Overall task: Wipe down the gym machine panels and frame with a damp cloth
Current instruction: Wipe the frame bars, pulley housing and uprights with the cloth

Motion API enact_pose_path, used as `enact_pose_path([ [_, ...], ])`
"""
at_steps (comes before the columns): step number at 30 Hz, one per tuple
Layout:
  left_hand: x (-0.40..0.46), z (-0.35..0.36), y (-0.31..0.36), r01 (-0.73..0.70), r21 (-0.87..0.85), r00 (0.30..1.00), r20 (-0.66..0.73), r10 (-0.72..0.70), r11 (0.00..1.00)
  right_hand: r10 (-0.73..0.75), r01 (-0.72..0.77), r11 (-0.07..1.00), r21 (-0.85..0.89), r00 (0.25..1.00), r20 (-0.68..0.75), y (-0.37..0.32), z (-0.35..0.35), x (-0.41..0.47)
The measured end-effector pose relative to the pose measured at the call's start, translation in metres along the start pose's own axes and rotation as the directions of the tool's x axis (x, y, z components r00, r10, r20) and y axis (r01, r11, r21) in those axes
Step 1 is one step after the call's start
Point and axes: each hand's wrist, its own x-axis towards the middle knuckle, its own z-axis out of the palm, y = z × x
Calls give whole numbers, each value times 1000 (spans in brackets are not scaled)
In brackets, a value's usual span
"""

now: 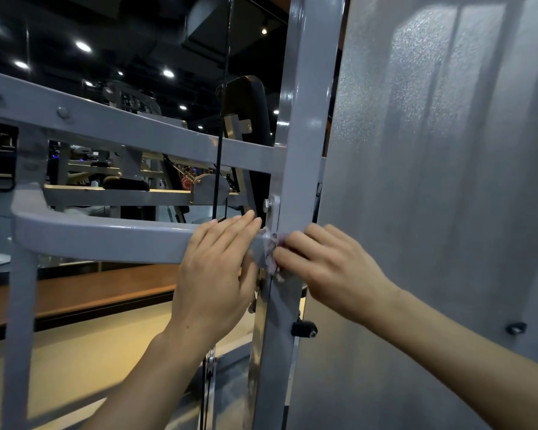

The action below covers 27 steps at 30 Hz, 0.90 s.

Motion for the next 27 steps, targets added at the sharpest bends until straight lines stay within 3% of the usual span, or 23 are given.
enact_pose_path([
  [5,-1,2,0,4,-10,1000,-5,-4,1000,167,-163,986,42,979,-113,32,-13,36],
  [8,-1,3,-1,0,-10,1000,-3,0,1000,211,-197,976,96,964,-163,12,-3,26],
  [12,0,4,-2,-16,-5,1000,-22,16,1000,28,-20,991,132,998,-53,-25,14,-15],
  [15,-1,5,-2,-25,4,999,-44,26,1000,-39,43,997,63,997,-61,-4,6,-6],
  [19,0,7,-3,-21,1,999,-41,21,1000,135,-146,988,-48,973,-187,34,-8,23],
  [22,-1,7,-4,-32,9,998,-53,33,999,234,-227,972,57,953,-192,18,1,16],
  [27,1,9,-6,-65,41,994,-80,68,997,19,-15,997,80,999,-40,-21,18,-26],
])
